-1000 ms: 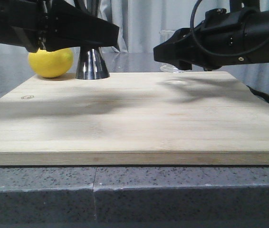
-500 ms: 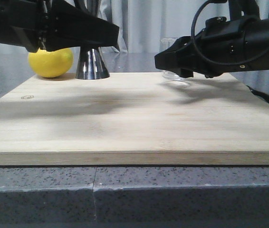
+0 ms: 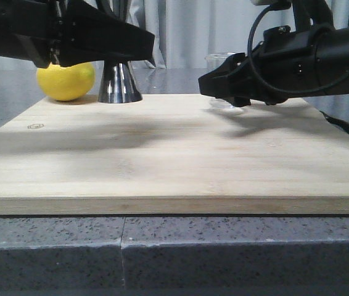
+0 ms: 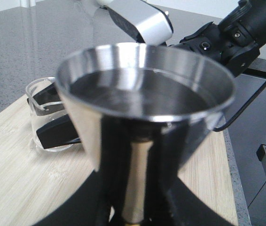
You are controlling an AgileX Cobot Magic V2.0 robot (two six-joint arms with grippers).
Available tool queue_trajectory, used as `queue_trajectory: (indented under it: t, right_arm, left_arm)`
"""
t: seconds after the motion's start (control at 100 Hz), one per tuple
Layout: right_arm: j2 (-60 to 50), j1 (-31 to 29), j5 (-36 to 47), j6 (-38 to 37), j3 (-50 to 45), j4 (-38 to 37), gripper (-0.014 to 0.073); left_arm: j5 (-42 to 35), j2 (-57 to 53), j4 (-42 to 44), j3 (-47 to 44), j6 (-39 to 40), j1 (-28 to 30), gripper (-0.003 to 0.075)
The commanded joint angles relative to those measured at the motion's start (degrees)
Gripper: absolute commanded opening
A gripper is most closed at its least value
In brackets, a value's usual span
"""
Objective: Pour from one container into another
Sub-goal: 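Carry the beaker back and set it down on the board with the right gripper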
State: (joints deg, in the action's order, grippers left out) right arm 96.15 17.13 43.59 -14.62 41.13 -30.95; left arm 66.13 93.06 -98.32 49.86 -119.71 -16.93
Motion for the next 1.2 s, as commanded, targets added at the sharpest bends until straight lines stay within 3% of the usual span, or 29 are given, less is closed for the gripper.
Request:
queue_trajectory:
  t: [0.0, 1.19]
  right_arm:
    - [-1.9, -0.4, 4.7, 1.0, 0.9, -0.8, 0.0222]
    - [0.9, -0.4, 7.3, 1.4, 0.9, -1.4, 0.0222]
  left_arm:
    - [7.5, -2.5, -3.8, 1.6, 0.5, -0.4, -0.0019]
    - [7.5, -2.5, -3.5, 1.6, 0.5, -0.4, -0.0019]
